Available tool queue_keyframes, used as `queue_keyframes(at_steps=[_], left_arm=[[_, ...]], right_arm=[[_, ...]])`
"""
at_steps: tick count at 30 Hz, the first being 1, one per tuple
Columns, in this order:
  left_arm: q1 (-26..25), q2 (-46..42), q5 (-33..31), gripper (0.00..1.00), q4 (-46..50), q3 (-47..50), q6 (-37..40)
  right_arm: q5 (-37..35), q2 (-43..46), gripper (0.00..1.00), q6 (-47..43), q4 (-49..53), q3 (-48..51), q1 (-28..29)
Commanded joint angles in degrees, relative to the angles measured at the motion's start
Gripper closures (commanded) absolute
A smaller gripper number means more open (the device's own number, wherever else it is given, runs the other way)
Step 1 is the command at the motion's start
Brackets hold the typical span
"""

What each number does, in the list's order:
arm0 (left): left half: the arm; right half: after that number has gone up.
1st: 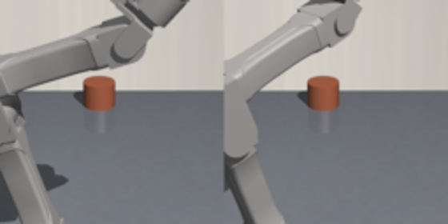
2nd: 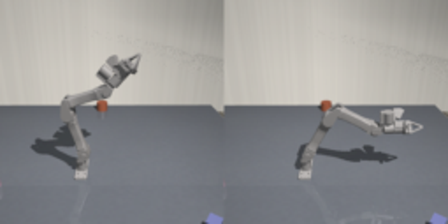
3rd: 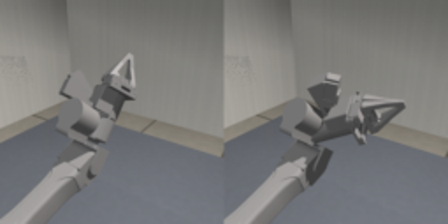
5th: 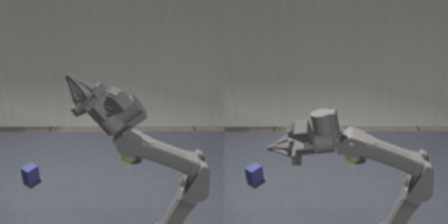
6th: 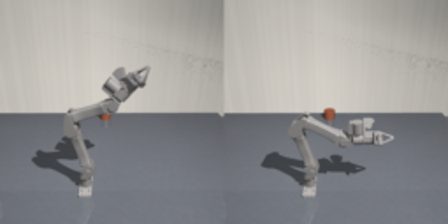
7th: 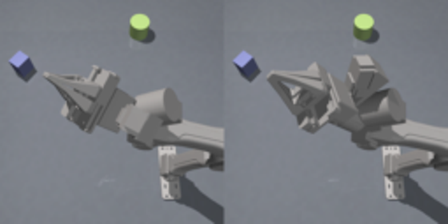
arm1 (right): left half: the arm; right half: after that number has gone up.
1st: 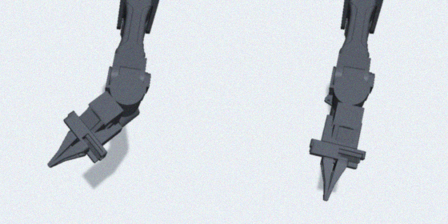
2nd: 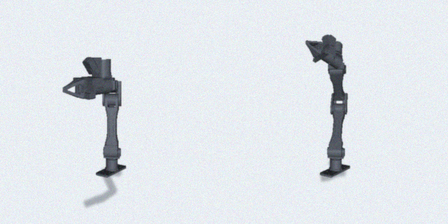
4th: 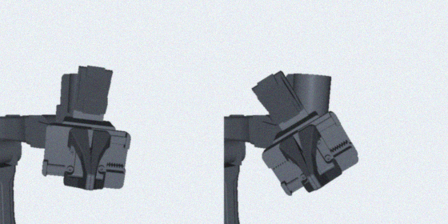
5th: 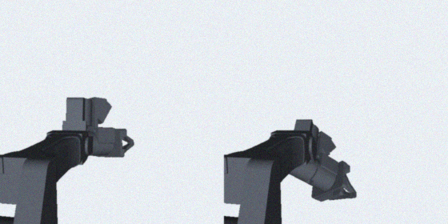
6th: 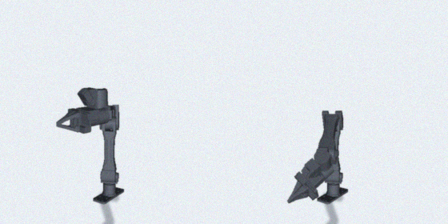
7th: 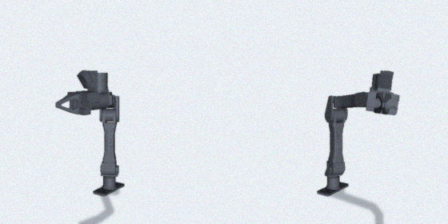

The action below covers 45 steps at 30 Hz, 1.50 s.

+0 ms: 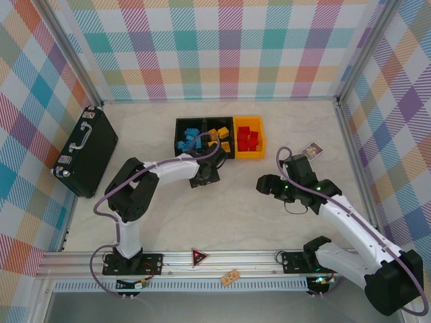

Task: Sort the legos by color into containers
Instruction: Pick up the lego from the center of the table, then place the lego in the container.

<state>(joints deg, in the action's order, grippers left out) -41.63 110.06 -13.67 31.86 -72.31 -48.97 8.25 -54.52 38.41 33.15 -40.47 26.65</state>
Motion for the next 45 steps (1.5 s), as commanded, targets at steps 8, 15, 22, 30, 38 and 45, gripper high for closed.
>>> queue_keyframes(at_steps=[8, 15, 22, 30, 38, 45], left_arm=[[-0.68, -1.61, -1.30, 0.54, 3.41, 0.13, 0.00], [-2.47, -6.10, -0.44, 0.54, 5.07, 0.25, 2.45], [-3.15, -7.59, 2.05, 0.54, 6.48, -3.45, 5.11], [-2.72, -3.18, 2.90, 0.54, 9.63, -14.41, 9.75], [1.69, 6.67, 6.15, 0.54, 14.86, -32.12, 13.50], [5.04, 15.92, 5.78, 0.54, 20.06, -46.85, 15.64]], right_arm=[[1.46, -0.79, 0.33, 1.37, -2.14, 1.18, 0.68], [1.69, -1.17, 0.33, 2.02, -3.24, 1.09, 0.94], [1.29, -0.48, 0.33, 2.78, -3.16, 1.05, 1.33], [0.39, 0.99, 0.33, 3.77, -1.96, 1.40, 1.76], [-0.51, 2.77, 0.33, 4.83, -1.33, 2.47, 2.25], [-1.57, 4.06, 0.33, 5.16, -0.30, 2.76, 2.53]])
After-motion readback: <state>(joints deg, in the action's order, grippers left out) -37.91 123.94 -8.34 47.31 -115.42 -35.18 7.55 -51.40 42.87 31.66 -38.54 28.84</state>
